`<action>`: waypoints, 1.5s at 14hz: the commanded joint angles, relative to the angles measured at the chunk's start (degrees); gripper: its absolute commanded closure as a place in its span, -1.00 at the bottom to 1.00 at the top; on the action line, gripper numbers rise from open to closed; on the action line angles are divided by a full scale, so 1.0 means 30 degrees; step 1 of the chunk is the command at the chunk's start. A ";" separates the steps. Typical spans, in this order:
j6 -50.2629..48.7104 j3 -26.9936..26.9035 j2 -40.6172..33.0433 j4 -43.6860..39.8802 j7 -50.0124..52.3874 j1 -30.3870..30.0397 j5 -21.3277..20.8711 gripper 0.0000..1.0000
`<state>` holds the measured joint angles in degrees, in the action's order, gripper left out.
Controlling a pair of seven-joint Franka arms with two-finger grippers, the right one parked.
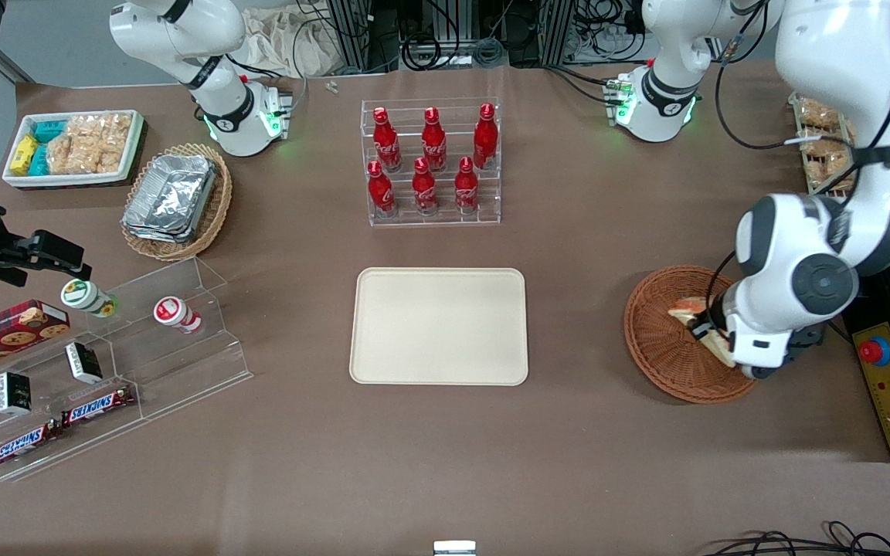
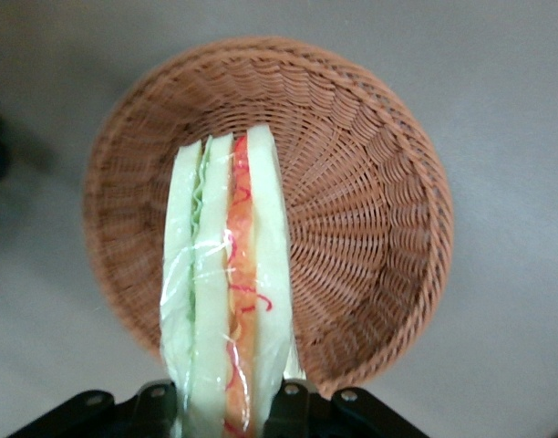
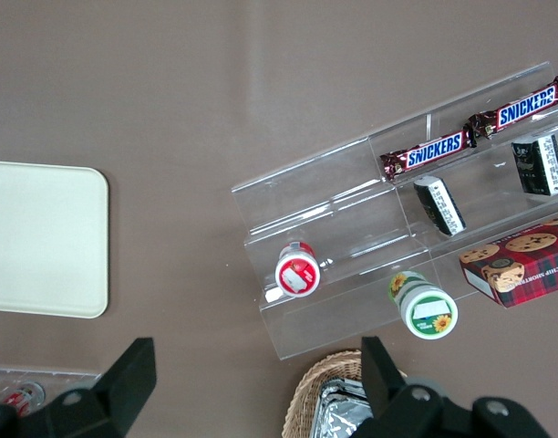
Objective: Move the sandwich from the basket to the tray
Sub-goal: 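Carry the sandwich with the left gripper over to the cream tray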
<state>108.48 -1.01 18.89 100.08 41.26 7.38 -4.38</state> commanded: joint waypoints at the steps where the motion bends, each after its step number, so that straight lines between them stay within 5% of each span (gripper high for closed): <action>1: -0.4562 0.0508 -0.0058 -0.3787 -0.0277 0.0118 -0.0093 1.00; 6: -0.6979 0.3084 -0.0438 -0.5705 -0.0659 0.0118 0.0112 1.00; 8: -0.6659 0.4112 -0.0089 -0.5559 -0.0688 0.0118 0.1278 1.00; 13: -0.0577 0.7186 0.0175 -0.1643 -0.0600 0.0409 0.2135 1.00; 16: 0.4024 0.7368 0.0525 0.0913 0.0857 0.2340 0.2018 1.00; 21: 0.6786 0.7309 0.3276 0.0772 0.1276 0.4071 0.1405 1.00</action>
<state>126.36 21.37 26.21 103.32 44.65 18.93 1.15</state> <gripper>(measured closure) 0.802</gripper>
